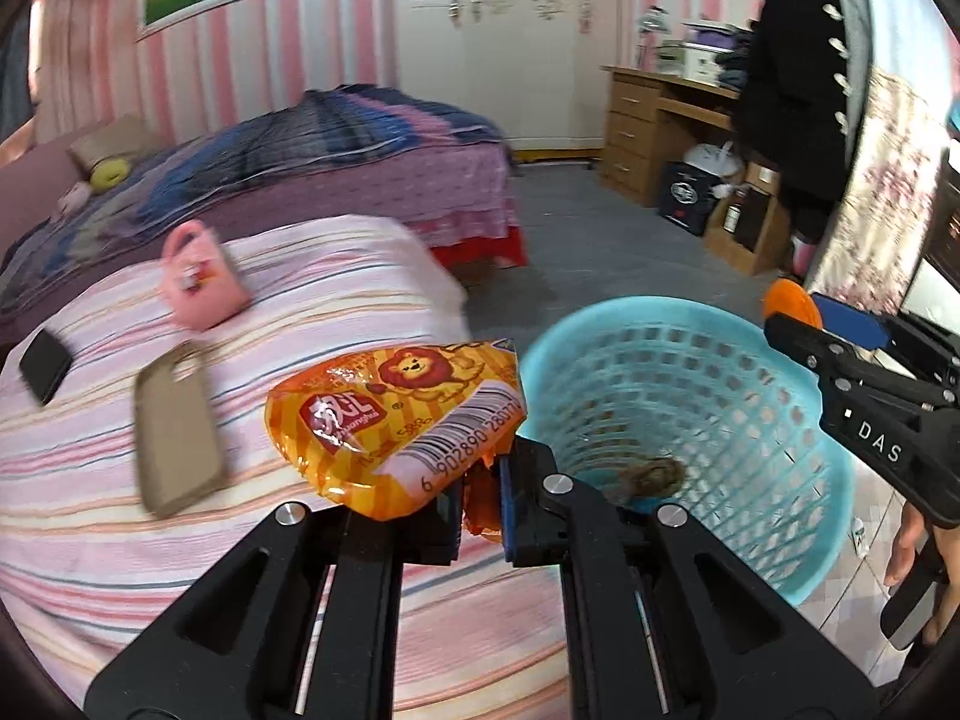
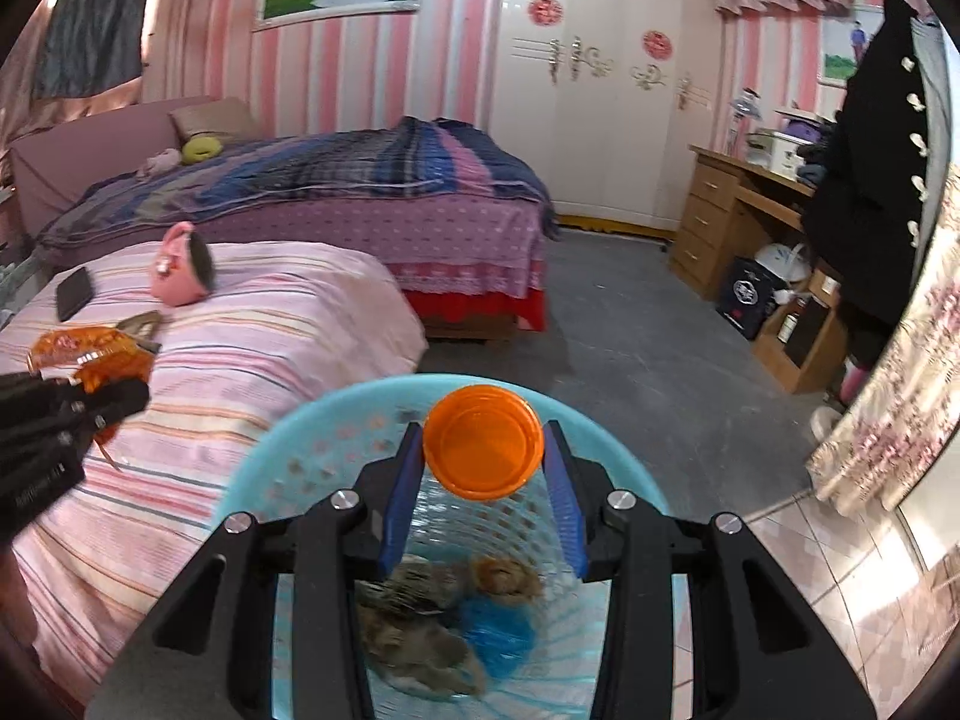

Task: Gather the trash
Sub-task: 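Carry the snack bag and bottle cap over the basket with both tools, then open the left tool, then the right tool, dropping both items into the basket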

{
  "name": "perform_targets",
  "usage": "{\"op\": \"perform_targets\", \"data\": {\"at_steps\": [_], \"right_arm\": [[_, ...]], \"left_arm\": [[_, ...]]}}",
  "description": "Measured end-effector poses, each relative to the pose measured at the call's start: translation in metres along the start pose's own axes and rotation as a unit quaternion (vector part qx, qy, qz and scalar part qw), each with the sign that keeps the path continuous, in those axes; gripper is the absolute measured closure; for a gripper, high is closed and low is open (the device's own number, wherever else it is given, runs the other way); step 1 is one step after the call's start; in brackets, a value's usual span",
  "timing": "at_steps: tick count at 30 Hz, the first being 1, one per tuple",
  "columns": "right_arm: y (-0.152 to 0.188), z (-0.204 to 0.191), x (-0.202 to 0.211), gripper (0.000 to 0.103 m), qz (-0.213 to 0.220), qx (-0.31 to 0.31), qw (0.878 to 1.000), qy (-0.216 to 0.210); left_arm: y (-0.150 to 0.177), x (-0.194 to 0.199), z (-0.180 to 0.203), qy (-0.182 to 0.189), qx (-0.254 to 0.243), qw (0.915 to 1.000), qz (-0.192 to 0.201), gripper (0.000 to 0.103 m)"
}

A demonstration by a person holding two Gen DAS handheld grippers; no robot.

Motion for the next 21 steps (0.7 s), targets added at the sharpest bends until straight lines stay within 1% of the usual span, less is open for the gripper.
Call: {"op": "perform_targets", "data": {"at_steps": [3, 5, 7, 9, 11, 13, 15, 17, 21], "right_arm": [[0.005, 0.020, 0.005, 0.063, 0.000, -0.009, 1.000, 0.010], [0.007, 0.028, 0.004, 0.063, 0.000, -0.016, 1.000, 0.011], [0.009, 0.038, 0.005, 0.063, 0.000, -0.025, 1.000, 0.013], [0.011, 0.046, 0.008, 0.063, 0.000, -0.033, 0.999, 0.014], [0.013, 0.049, 0.008, 0.063, 0.001, -0.037, 0.999, 0.014], [0.014, 0.053, 0.008, 0.063, 0.001, -0.043, 0.999, 0.014], [0.015, 0.054, 0.007, 0.063, 0.001, -0.046, 0.999, 0.013], [0.016, 0.055, 0.006, 0.063, 0.000, -0.046, 0.999, 0.012], [0.015, 0.051, 0.001, 0.063, -0.006, -0.039, 0.999, 0.009]], "left_arm": [[-0.002, -0.004, 0.022, 0.027, 0.000, 0.9996, -0.005, 0.095], [-0.005, -0.005, 0.035, 0.036, -0.002, 0.9993, -0.003, 0.094], [-0.008, -0.005, 0.043, 0.037, -0.005, 0.9993, 0.004, 0.081], [-0.010, -0.003, 0.047, 0.036, -0.003, 0.9993, 0.010, 0.056], [-0.012, -0.006, 0.049, 0.040, 0.000, 0.9992, 0.007, 0.048], [-0.012, -0.007, 0.045, 0.036, 0.000, 0.9993, 0.006, 0.045], [-0.012, -0.006, 0.040, 0.030, 0.003, 0.9995, 0.011, 0.035], [-0.011, -0.005, 0.030, 0.021, 0.010, 0.9996, 0.017, 0.028], [-0.010, -0.003, 0.007, -0.002, 0.024, 0.9995, 0.021, 0.022]]}}
Point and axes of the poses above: each gripper's, at about its wrist camera, not at the fingertips, and x roughly against the way its jaws point, z to its right, y to its underside, the point moved 3 cm from there along -x, roughly the way its jaws point, and after that the axes turned 13 degrees about -y, right-handed, at the moved point
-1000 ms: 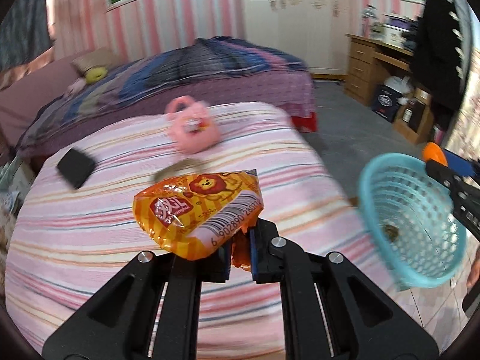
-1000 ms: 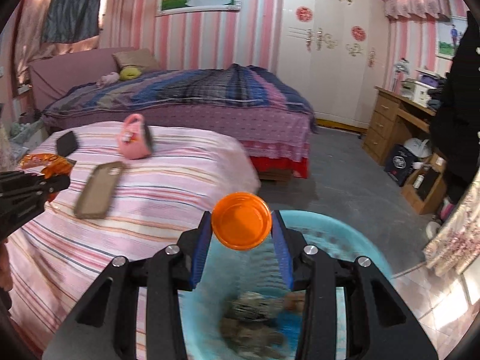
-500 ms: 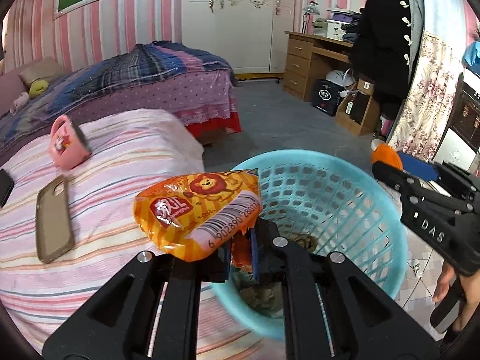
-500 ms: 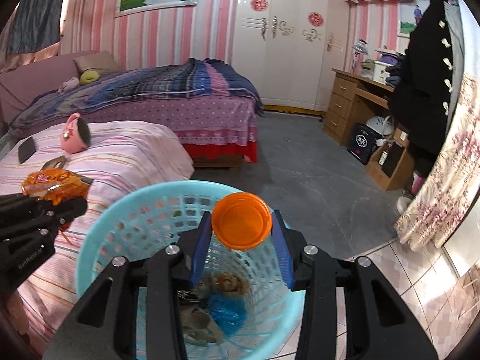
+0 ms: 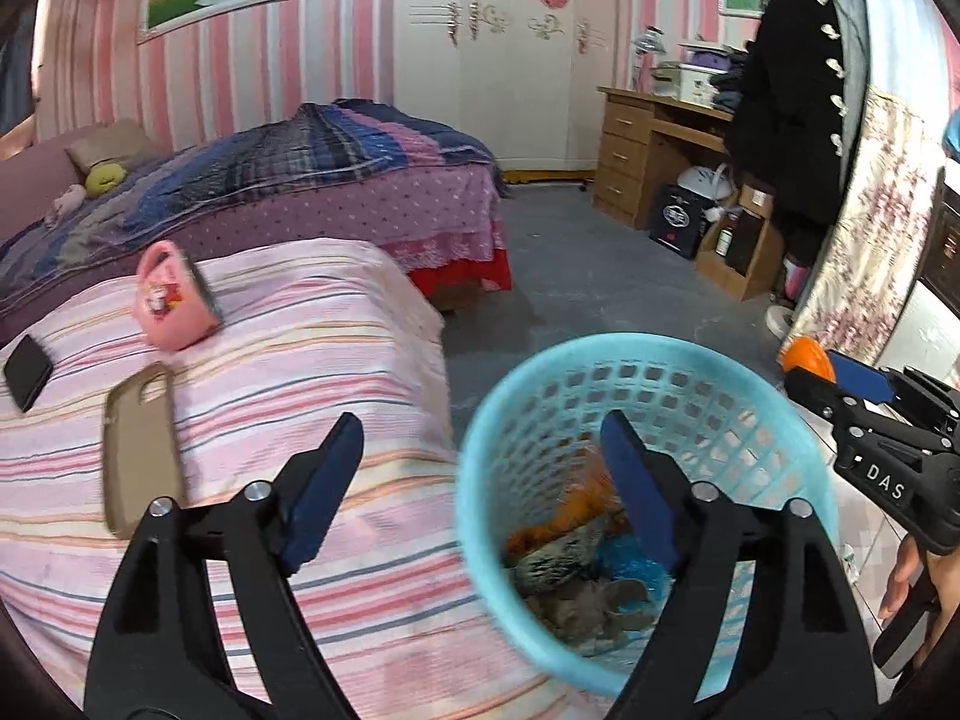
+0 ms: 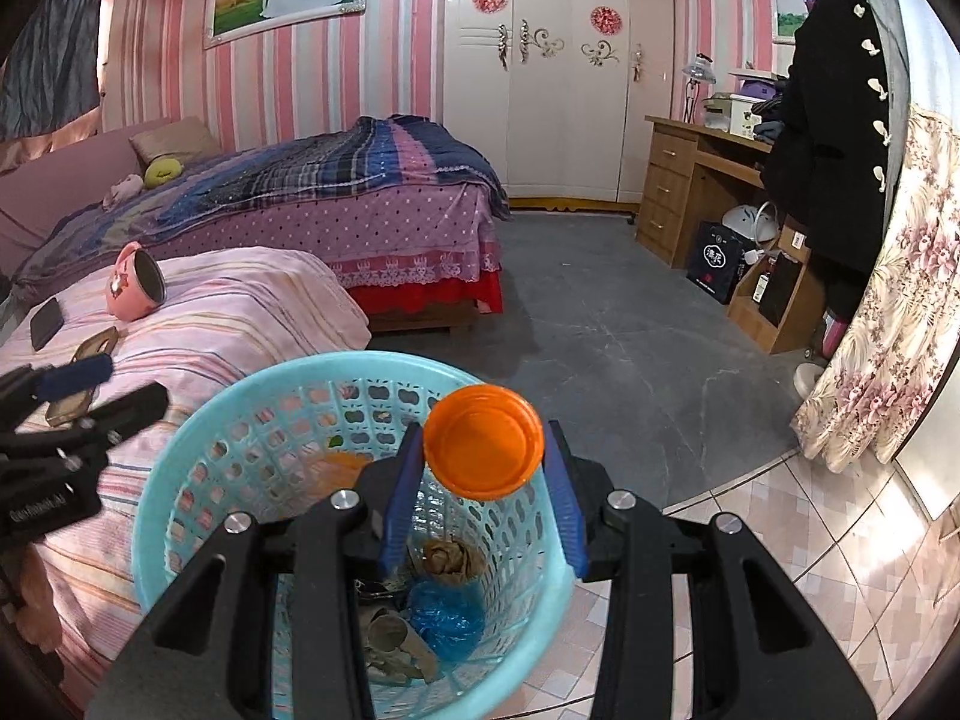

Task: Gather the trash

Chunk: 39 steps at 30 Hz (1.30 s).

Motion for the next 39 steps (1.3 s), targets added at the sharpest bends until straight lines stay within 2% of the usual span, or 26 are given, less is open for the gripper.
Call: {"op": "perform_targets", "data": {"at_steps": [6, 7, 8, 10, 12, 13, 15, 21, 27, 30, 34, 39], "right_arm": [[-0.001, -0.013, -0.009, 0.061, -0.003, 0.002, 1.000, -0.003], [0.000, -0.015, -0.008, 0.053, -0.002, 0.002, 1.000, -0.002], [-0.001, -0.018, -0.009, 0.041, 0.001, 0.002, 1.000, -0.001], [-0.003, -0.027, -0.012, 0.030, -0.001, 0.002, 1.000, -0.005], [-0.003, -0.030, -0.013, 0.024, -0.001, 0.002, 1.000, -0.007], [-0.002, -0.034, -0.013, 0.015, 0.000, 0.002, 1.000, -0.009], [-0.001, -0.048, -0.013, 0.007, -0.005, 0.002, 1.000, -0.021], [0.002, -0.081, 0.002, 0.005, 0.002, -0.003, 0.998, -0.055], [0.020, -0.139, 0.029, 0.005, 0.021, 0.043, 0.997, -0.064], [0.033, -0.175, 0.045, 0.005, 0.024, 0.059, 0.995, -0.080], [0.041, -0.200, 0.061, 0.005, 0.036, 0.075, 0.994, -0.073], [0.055, -0.223, 0.074, 0.005, 0.046, 0.062, 0.994, -0.077]], "left_arm": [[0.000, 0.015, -0.041, -0.043, 0.011, 0.9988, 0.017, 0.010], [0.000, 0.017, -0.047, -0.048, 0.013, 0.9986, 0.019, 0.010], [0.001, 0.022, -0.055, -0.054, 0.017, 0.9982, 0.020, 0.009], [0.003, 0.031, -0.072, -0.067, 0.023, 0.9972, 0.024, 0.006], [0.006, 0.041, -0.090, -0.078, 0.031, 0.9960, 0.030, 0.006], [0.008, 0.046, -0.100, -0.083, 0.036, 0.9954, 0.031, 0.006], [0.014, 0.057, -0.117, -0.089, 0.042, 0.9947, 0.032, 0.006], [0.044, 0.096, -0.162, -0.113, 0.048, 0.9918, 0.034, 0.006], [0.074, 0.124, -0.191, -0.136, 0.061, 0.9881, 0.036, 0.005], [0.088, 0.136, -0.199, -0.148, 0.072, 0.9856, 0.040, 0.005], [0.102, 0.147, -0.203, -0.149, 0.075, 0.9852, 0.042, 0.005], [0.115, 0.158, -0.207, -0.152, 0.080, 0.9840, 0.047, 0.005]]}}
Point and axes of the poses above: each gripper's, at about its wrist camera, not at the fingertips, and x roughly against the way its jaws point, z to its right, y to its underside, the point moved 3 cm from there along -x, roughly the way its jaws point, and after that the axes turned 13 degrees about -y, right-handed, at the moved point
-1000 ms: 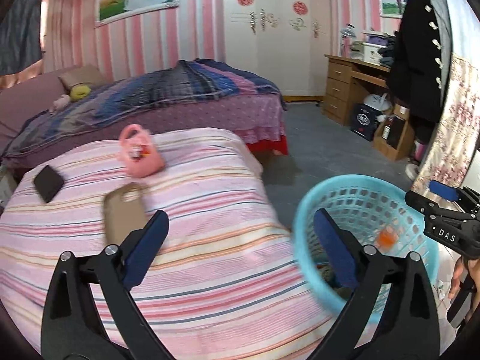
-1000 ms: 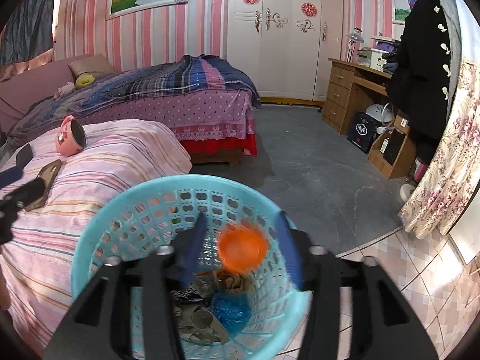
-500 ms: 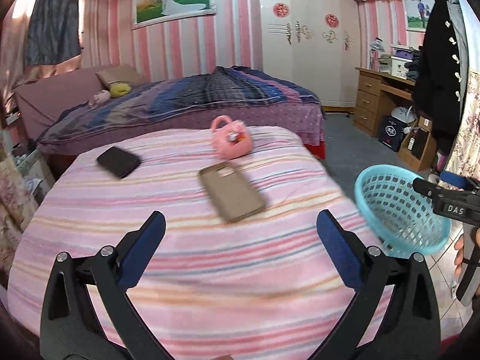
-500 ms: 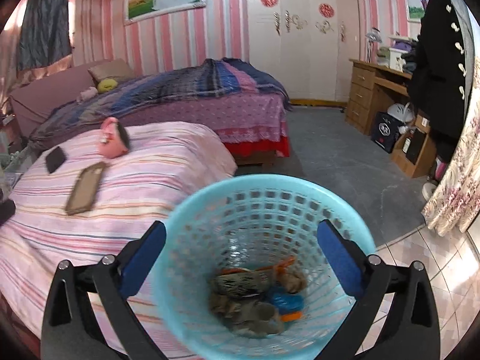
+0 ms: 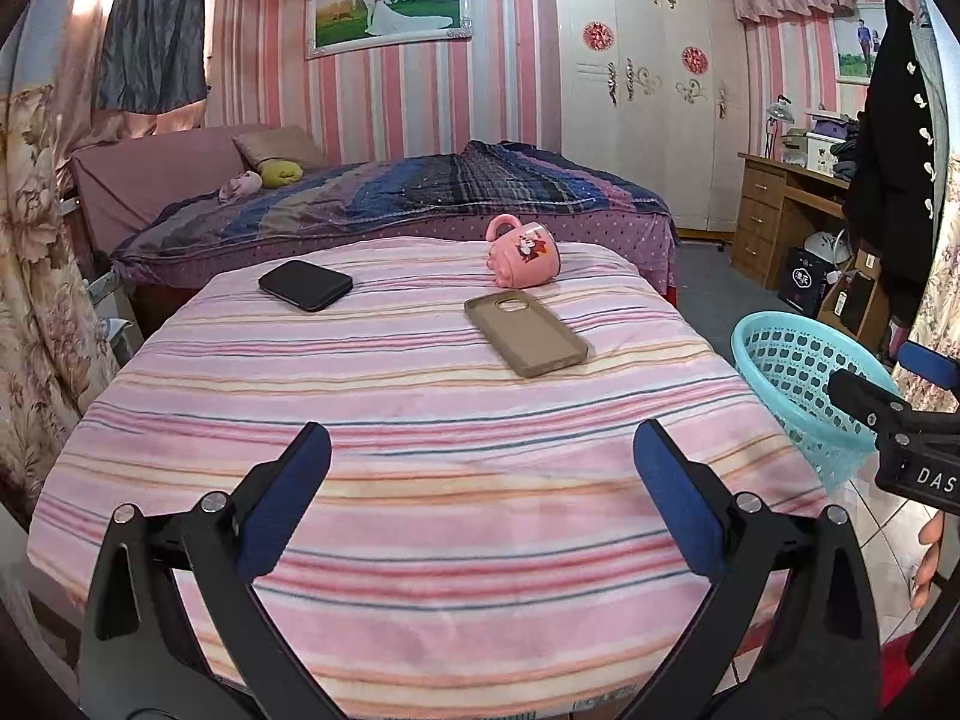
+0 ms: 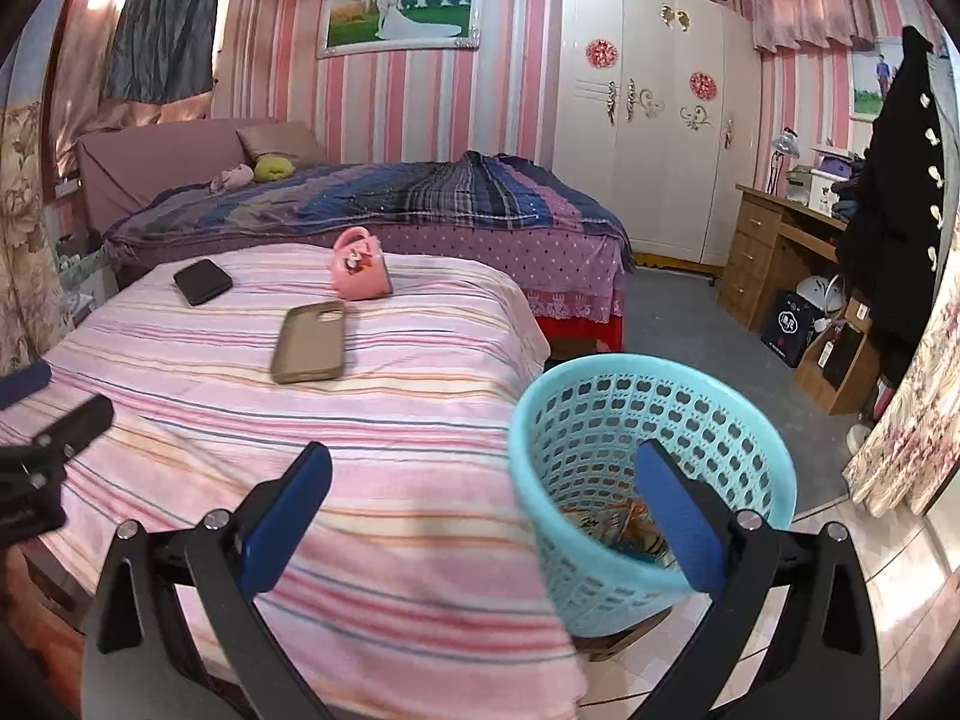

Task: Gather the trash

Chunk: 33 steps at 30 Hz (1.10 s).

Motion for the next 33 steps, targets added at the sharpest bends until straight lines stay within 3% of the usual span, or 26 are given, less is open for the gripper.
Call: {"op": "perform_targets", "data": {"at_steps": [7, 33], "right_arm": [[0.009, -0.016, 0.009, 0.005, 0.016, 0.000, 1.000, 0.003], [-0.002, -0.038, 0.013, 0.005, 0.041, 0.036, 0.999, 0.003]], "left_arm": [[0.002, 0.009, -0.008, -0.007, 0.001, 0.9997, 0.023, 0.005], [-0.001, 0.009, -0.018, -0.002, 0.011, 0.9993, 0.035, 0.005]]}}
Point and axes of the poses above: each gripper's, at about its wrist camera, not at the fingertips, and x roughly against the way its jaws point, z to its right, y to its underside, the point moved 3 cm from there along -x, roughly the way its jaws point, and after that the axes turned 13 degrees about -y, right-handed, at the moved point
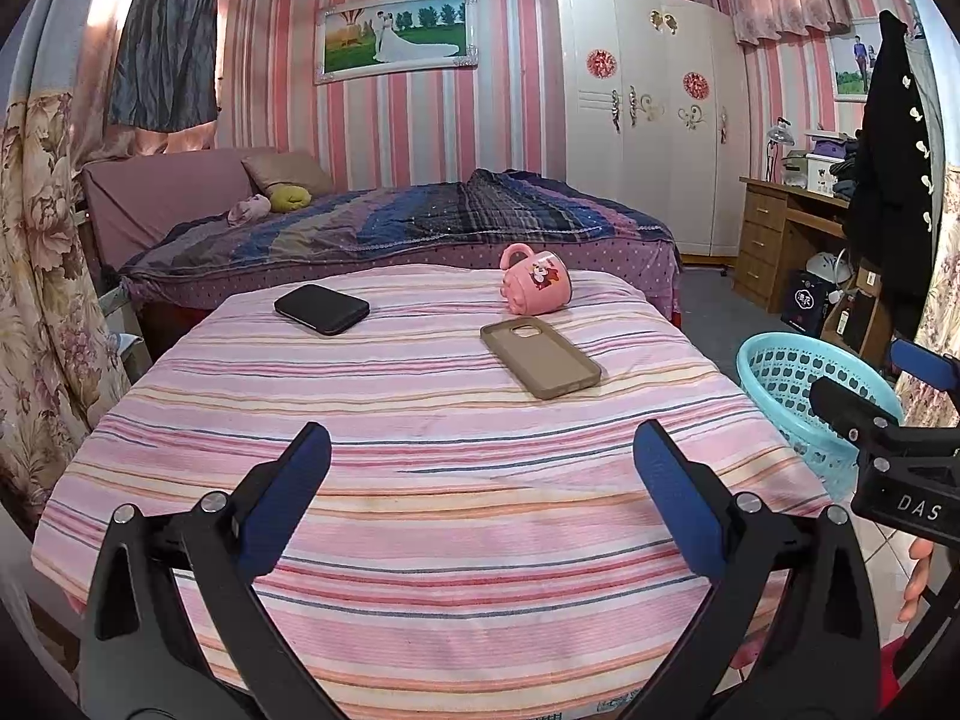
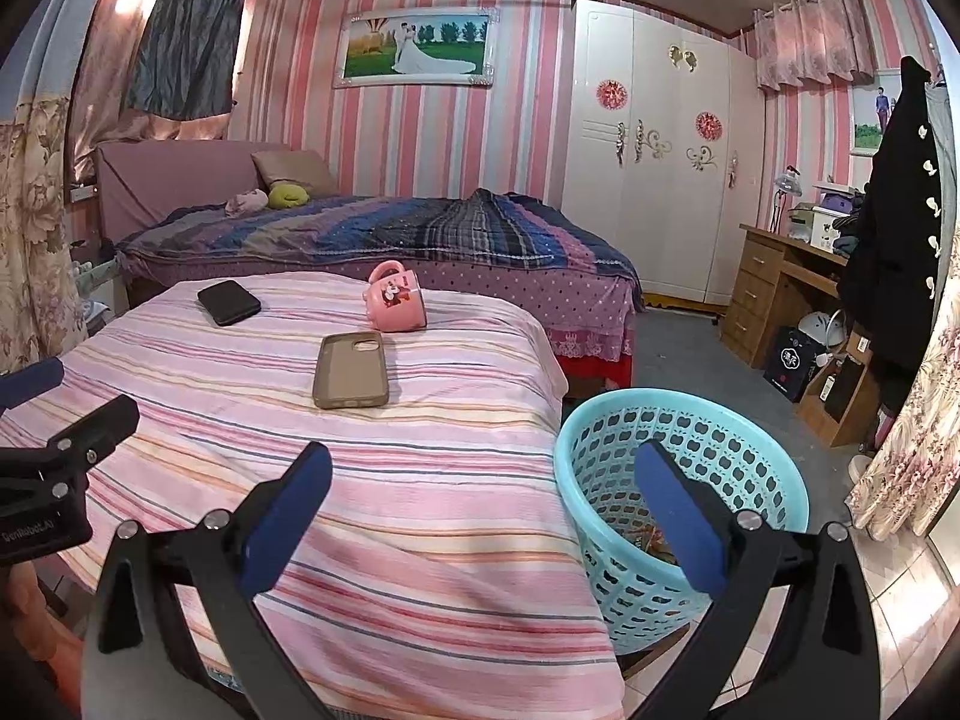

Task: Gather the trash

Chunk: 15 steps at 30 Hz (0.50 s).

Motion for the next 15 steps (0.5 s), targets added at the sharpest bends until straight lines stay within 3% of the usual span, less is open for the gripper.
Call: {"op": "perform_targets", "data": {"at_steps": [15], "right_arm": [[-0.0017, -0.0002, -0.0012, 0.005, 0.001, 0.001, 1.000, 0.001]], "left_arm": [[0.0011, -0.0023, -0.0008, -0.007, 0.001, 1.0000, -0.002, 0.005]]}}
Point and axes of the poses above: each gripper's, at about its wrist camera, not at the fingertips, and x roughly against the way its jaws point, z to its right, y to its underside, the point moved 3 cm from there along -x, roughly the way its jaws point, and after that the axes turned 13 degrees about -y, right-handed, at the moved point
